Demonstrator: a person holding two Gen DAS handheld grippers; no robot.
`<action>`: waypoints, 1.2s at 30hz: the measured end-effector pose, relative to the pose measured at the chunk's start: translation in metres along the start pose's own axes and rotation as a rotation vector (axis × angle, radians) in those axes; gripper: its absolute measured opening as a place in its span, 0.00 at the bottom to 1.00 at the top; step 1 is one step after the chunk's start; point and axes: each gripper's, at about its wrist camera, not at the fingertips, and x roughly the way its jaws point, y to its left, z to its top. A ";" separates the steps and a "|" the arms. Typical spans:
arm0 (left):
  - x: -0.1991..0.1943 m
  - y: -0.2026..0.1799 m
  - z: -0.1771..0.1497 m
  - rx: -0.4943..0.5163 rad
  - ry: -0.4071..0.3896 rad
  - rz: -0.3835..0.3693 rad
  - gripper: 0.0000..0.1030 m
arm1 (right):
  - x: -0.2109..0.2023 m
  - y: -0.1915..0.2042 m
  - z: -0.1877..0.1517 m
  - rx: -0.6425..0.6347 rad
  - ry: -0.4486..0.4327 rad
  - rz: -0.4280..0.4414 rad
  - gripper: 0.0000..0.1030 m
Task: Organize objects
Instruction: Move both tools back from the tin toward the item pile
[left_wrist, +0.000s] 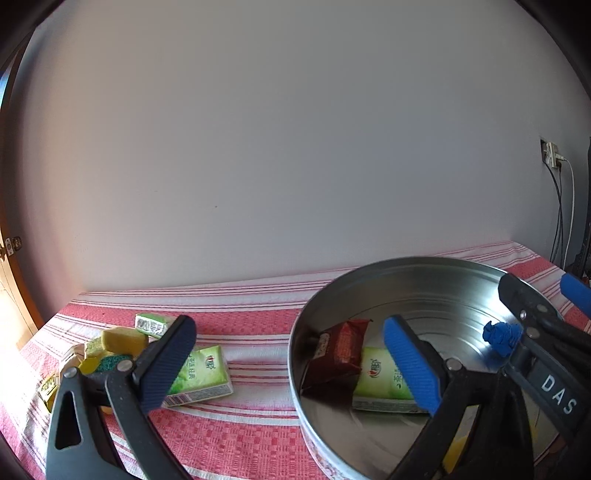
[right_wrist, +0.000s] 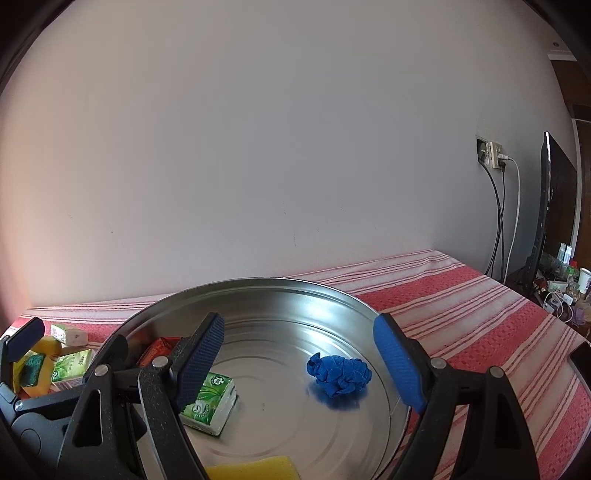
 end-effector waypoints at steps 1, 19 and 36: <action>0.000 0.004 0.000 -0.007 0.001 0.006 0.99 | 0.000 0.001 0.000 -0.004 -0.005 0.000 0.82; -0.012 0.069 -0.010 -0.104 0.009 0.046 1.00 | -0.017 0.016 -0.004 -0.061 -0.065 -0.002 0.82; -0.015 0.163 -0.028 -0.150 0.088 0.155 0.99 | -0.035 0.079 -0.021 -0.132 -0.031 0.138 0.82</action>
